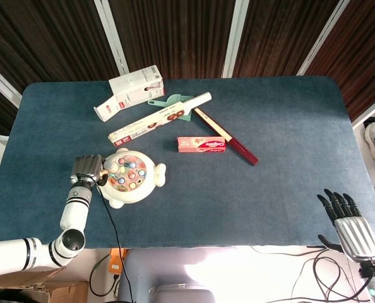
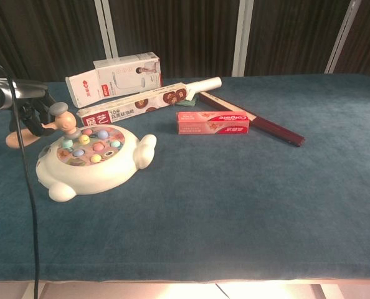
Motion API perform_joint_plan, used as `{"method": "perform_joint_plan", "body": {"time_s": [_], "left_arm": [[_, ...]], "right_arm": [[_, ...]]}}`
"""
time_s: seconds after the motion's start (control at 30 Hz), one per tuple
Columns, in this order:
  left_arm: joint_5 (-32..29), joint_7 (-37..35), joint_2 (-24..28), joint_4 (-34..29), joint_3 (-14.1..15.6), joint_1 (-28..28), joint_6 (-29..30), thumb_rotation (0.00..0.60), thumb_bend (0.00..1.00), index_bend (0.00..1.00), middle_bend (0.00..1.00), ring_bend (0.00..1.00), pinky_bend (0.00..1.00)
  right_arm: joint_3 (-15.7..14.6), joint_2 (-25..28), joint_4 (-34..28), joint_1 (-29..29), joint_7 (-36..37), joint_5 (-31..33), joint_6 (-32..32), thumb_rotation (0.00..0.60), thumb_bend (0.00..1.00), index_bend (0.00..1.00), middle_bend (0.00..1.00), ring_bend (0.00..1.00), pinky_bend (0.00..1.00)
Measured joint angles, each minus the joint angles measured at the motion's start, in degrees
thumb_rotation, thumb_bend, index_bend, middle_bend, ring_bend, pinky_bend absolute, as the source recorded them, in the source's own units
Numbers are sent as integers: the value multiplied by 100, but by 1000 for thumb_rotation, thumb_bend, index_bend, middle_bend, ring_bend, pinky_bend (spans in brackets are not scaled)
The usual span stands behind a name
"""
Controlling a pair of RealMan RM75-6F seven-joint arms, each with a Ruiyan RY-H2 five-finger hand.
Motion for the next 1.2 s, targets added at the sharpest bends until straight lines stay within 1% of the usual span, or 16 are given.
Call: {"method": "perform_joint_plan", "body": {"time_s": [0.53, 0.97, 1.2], "left_arm": [[-35, -121, 64, 181, 77, 87, -224, 600, 645, 780, 649, 634, 641], [-87, -43, -61, 396, 168, 19, -426, 600, 647, 780, 650, 634, 641], [-54, -84, -22, 309, 120, -20, -367, 600, 645, 780, 650, 633, 641]], "right_arm": [[-2, -5, 17, -14, -3, -5, 18, 600, 133, 0, 0, 0, 11], [5, -1, 19, -10, 6, 15, 1, 600, 133, 0, 0, 0, 11], [1, 16, 24, -26, 50, -5, 40, 600, 133, 0, 0, 0, 11]]}}
